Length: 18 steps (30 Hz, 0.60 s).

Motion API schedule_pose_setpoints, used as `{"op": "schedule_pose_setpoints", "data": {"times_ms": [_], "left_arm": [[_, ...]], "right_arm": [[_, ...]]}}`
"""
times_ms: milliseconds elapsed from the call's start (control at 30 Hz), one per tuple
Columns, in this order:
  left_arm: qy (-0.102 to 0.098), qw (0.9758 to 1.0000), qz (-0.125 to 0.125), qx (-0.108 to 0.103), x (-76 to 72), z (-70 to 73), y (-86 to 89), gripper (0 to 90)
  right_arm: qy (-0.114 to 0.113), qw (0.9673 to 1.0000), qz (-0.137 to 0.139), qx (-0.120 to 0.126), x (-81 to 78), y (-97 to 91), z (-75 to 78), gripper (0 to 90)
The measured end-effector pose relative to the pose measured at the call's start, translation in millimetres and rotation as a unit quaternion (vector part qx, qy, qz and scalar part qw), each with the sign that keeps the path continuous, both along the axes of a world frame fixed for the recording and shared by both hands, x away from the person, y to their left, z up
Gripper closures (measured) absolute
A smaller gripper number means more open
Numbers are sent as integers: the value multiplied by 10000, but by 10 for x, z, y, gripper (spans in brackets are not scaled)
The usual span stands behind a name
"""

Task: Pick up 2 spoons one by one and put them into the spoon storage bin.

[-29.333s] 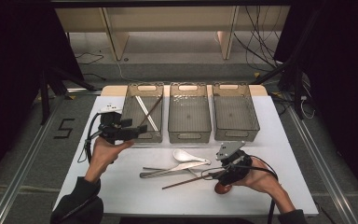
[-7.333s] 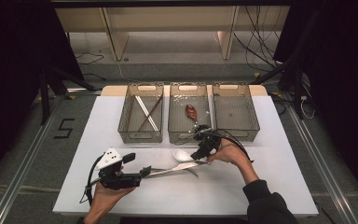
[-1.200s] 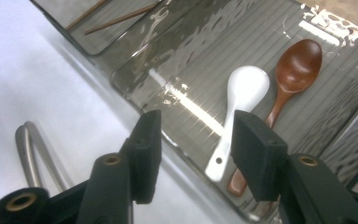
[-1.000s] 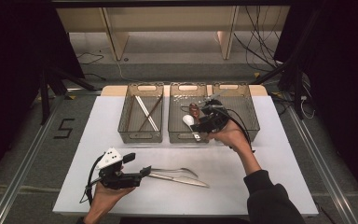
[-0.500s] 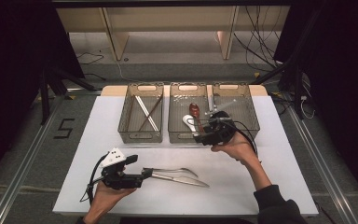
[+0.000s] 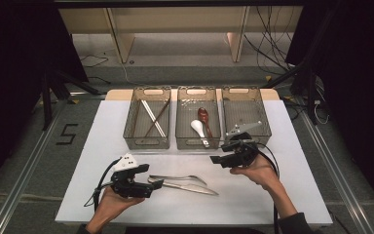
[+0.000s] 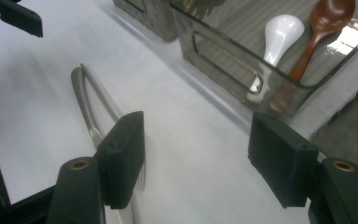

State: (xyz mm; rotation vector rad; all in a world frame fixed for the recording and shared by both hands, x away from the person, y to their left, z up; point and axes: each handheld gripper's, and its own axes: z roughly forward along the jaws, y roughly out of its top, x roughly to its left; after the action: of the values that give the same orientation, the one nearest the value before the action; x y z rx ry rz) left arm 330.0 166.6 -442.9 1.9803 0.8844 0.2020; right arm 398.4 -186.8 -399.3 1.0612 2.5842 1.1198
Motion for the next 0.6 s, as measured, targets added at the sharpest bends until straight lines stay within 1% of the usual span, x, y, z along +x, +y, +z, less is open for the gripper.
{"op": "schedule_pose_setpoints", "data": {"times_ms": [67, 133, 233, 300, 333, 400, 533, 600], "left_arm": [[70, 9999, -93, 53, 17, -1, -19, 185], [130, 9998, -140, 92, 32, -2, -33, 186], [160, 9994, -215, 198, 50, -1, -59, 189], [209, 9992, -262, 228, 55, 4, -78, 190], [200, 9991, -275, 248, 58, 6, -88, 191], [237, 9988, -318, 298, 65, 9, -102, 192], [279, 9981, -370, 417, 91, 2, -133, 193], [340, 9973, -420, 493, 103, 1, -150, 193]], "right_arm": [[-56, 10000, -62, 38, -43, -41, -24, 369], [-47, 9999, -106, 121, -78, -77, -50, 368], [-96, 9996, -164, 189, -133, -119, -76, 364], [-131, 9993, -209, 273, -166, -147, -83, 364], [-169, 9991, -229, 313, -184, -159, -88, 363], [-205, 9989, -244, 345, -224, -180, -98, 358], [-226, 9983, -301, 443, -296, -231, -133, 340], [-241, 9978, -322, 518, -326, -262, -156, 330]]}}
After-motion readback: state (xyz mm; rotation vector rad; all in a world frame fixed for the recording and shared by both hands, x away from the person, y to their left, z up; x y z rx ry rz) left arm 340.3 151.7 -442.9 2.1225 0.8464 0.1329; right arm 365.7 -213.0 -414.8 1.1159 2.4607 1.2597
